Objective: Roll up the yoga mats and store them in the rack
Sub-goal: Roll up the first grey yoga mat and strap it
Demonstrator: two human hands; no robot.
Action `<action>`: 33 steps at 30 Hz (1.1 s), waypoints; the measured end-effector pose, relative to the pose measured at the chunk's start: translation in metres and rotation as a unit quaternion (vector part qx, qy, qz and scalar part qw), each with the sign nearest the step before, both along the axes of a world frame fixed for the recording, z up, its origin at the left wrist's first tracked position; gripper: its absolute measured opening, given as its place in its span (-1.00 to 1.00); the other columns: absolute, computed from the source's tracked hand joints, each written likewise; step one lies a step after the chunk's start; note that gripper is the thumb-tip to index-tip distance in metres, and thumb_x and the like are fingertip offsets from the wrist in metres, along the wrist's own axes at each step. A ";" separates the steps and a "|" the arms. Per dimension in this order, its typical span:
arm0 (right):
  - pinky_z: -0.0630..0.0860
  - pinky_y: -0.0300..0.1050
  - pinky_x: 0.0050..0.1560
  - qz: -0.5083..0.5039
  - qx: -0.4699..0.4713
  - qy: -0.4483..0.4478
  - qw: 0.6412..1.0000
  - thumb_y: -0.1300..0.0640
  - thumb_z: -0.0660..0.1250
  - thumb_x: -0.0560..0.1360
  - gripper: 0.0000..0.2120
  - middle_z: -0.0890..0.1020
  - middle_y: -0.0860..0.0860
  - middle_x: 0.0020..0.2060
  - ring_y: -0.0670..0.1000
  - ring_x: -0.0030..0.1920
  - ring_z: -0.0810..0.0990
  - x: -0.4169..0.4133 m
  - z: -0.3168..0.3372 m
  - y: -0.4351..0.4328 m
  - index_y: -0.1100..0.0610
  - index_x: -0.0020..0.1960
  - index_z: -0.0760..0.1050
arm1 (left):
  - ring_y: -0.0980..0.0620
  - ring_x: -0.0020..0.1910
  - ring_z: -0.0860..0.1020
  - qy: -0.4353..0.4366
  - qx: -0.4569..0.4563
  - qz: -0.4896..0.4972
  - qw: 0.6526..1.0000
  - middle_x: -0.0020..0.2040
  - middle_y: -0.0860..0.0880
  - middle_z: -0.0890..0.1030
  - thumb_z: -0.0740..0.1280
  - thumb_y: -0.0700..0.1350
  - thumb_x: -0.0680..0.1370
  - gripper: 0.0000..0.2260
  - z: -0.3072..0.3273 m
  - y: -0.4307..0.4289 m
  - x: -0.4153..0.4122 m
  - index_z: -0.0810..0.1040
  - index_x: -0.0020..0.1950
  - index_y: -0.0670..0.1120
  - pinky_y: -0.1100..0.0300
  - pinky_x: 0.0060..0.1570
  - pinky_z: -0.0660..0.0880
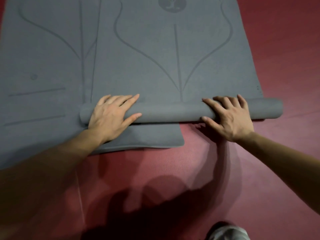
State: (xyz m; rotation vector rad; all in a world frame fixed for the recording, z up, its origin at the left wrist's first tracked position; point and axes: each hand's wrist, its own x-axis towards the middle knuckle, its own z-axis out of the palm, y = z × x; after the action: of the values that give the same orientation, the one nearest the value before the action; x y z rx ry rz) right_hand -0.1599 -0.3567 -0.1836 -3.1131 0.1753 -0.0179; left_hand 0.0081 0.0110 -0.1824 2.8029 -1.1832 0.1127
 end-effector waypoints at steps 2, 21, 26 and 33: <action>0.21 0.32 0.47 -0.009 -0.002 0.013 1.000 -0.45 -0.05 0.59 -0.36 0.57 0.07 0.27 0.23 0.26 0.50 0.013 0.002 -0.002 -0.18 0.53 0.33 | -0.12 0.33 0.48 -0.032 -0.041 0.007 0.999 0.41 -0.10 0.51 0.16 0.24 0.65 -0.50 0.001 -0.001 -0.003 0.43 0.52 0.05 -0.10 0.39 0.29; 0.27 0.28 0.40 -0.105 0.050 0.086 0.989 -0.72 -0.15 0.32 -0.11 0.61 0.02 0.20 0.22 0.27 0.51 0.026 0.028 -0.001 -0.21 0.34 0.44 | -0.20 -0.21 0.62 -0.083 0.057 -0.071 0.992 -0.15 -0.12 0.60 0.10 0.47 0.50 -0.32 0.014 -0.012 0.022 0.58 0.25 -0.05 0.01 -0.30 0.54; 0.26 0.29 0.42 -0.099 0.058 0.079 0.990 -0.66 -0.07 0.40 -0.20 0.61 -0.03 0.18 0.19 0.26 0.52 -0.021 0.031 0.021 -0.21 0.38 0.45 | -0.15 -0.31 0.62 -0.107 0.023 -0.085 0.990 -0.25 -0.10 0.58 0.14 0.45 0.50 -0.35 0.010 0.012 -0.017 0.65 0.16 -0.05 0.05 -0.38 0.53; 0.17 0.35 0.50 -0.029 0.030 0.000 0.999 -0.39 0.04 0.59 -0.38 0.55 0.14 0.27 0.23 0.31 0.49 -0.072 0.014 0.035 -0.13 0.53 0.41 | -0.12 -0.22 0.64 -0.068 0.036 -0.076 0.994 -0.20 -0.06 0.60 0.10 0.49 0.49 -0.31 0.004 0.032 -0.043 0.64 0.21 -0.03 0.03 -0.26 0.57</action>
State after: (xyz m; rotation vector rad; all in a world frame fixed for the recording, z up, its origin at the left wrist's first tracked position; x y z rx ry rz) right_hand -0.2317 -0.3213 -0.1696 -3.0471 0.2610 -0.0120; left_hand -0.0348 0.0432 -0.1783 2.7922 -1.4557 0.2579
